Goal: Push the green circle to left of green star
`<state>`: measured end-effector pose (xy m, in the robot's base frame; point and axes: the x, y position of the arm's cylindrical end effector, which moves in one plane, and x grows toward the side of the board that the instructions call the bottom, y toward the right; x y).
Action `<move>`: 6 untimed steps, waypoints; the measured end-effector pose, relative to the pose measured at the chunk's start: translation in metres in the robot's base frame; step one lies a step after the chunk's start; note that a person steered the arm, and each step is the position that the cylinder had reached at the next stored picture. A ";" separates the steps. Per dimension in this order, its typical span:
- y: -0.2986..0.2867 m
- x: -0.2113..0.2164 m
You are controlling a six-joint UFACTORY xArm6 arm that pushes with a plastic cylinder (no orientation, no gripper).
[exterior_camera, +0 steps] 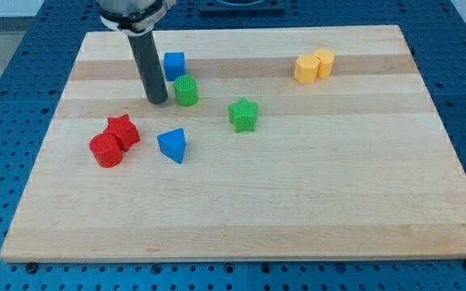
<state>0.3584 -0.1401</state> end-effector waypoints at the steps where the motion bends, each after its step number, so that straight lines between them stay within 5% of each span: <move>1: 0.004 -0.025; 4: 0.122 0.020; 6: 0.121 -0.002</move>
